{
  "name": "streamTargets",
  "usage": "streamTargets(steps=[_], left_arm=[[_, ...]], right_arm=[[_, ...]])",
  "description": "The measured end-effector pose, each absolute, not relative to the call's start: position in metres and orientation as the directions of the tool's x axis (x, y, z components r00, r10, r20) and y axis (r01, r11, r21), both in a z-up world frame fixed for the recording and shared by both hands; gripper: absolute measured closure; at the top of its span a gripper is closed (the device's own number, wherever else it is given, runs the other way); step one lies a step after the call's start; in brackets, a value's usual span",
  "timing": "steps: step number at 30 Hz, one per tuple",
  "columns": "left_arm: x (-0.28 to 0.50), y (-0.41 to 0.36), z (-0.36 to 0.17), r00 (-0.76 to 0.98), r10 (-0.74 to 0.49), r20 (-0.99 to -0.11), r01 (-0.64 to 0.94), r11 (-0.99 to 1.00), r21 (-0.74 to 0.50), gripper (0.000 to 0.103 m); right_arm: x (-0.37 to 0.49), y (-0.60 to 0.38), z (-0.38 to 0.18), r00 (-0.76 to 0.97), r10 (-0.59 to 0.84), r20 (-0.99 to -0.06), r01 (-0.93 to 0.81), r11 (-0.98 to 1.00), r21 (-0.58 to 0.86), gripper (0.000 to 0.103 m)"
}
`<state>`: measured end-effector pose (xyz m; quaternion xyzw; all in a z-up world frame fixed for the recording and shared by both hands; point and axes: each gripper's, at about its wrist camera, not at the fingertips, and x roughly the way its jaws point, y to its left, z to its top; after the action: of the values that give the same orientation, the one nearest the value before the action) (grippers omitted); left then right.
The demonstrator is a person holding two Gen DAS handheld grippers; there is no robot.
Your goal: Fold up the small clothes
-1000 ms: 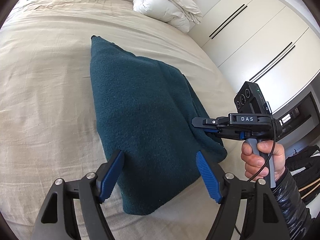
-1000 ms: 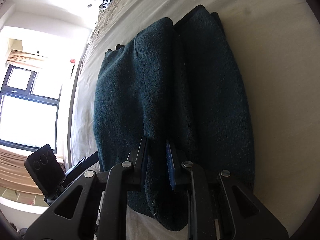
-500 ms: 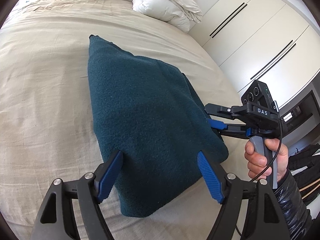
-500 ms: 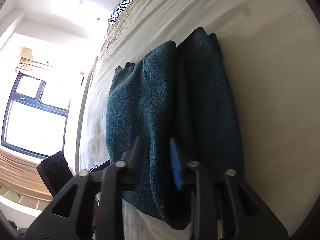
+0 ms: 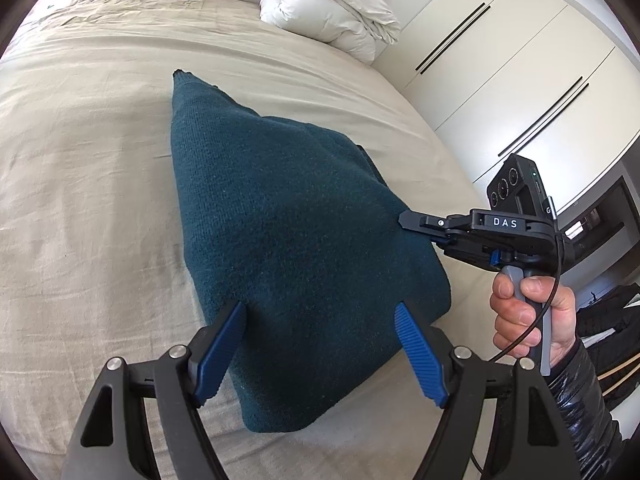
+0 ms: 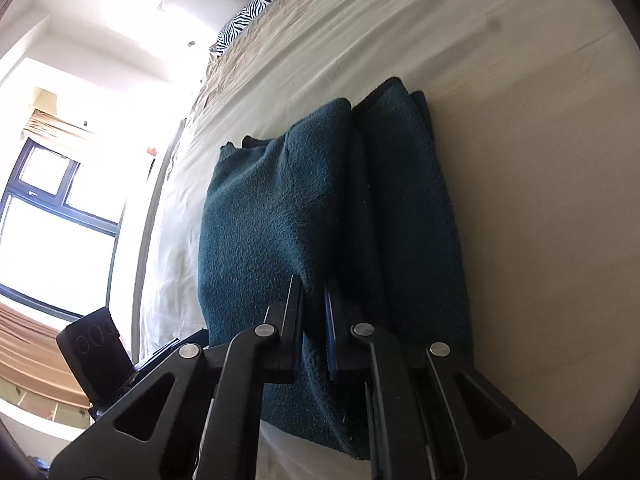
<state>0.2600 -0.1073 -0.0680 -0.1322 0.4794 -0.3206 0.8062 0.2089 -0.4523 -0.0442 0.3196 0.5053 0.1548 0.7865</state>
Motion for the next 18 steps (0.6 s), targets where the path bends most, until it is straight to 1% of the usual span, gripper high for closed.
streamTargets(steps=[2, 5, 10, 12, 14, 15, 18], left_arm=[[0.261, -0.110, -0.073, 0.327, -0.636, -0.699, 0.390, 0.764, -0.513, 0.024], [0.261, -0.111, -0.080, 0.315, -0.629, -0.711, 0.388, 0.768, -0.509, 0.023], [0.259, -0.104, -0.073, 0.339, -0.638, -0.691, 0.376, 0.765, -0.522, 0.022], [0.254, -0.104, -0.066, 0.369, -0.640, -0.674, 0.401, 0.764, -0.505, 0.022], [0.252, -0.110, -0.067, 0.363, -0.622, -0.693, 0.432, 0.772, -0.467, 0.022], [0.253, -0.114, -0.072, 0.351, -0.604, -0.716, 0.432, 0.782, -0.449, 0.022], [0.257, -0.115, -0.084, 0.344, -0.590, -0.730, 0.422, 0.792, -0.442, 0.022]], right_arm=[[0.210, -0.453, -0.058, 0.412, 0.525, -0.745, 0.108, 0.783, 0.612, 0.096], [0.205, -0.462, -0.070, 0.432, 0.556, -0.711, 0.125, 0.744, 0.657, 0.098], [0.198, -0.455, -0.053, 0.453, 0.491, -0.744, 0.094, 0.804, 0.588, 0.098], [0.197, -0.458, -0.050, 0.465, 0.492, -0.736, 0.099, 0.797, 0.596, 0.098], [0.194, -0.465, -0.050, 0.488, 0.488, -0.723, 0.116, 0.785, 0.608, 0.099], [0.190, -0.472, -0.051, 0.500, 0.464, -0.731, 0.138, 0.791, 0.596, 0.103], [0.182, -0.492, -0.062, 0.501, 0.458, -0.735, 0.194, 0.768, 0.611, 0.103]])
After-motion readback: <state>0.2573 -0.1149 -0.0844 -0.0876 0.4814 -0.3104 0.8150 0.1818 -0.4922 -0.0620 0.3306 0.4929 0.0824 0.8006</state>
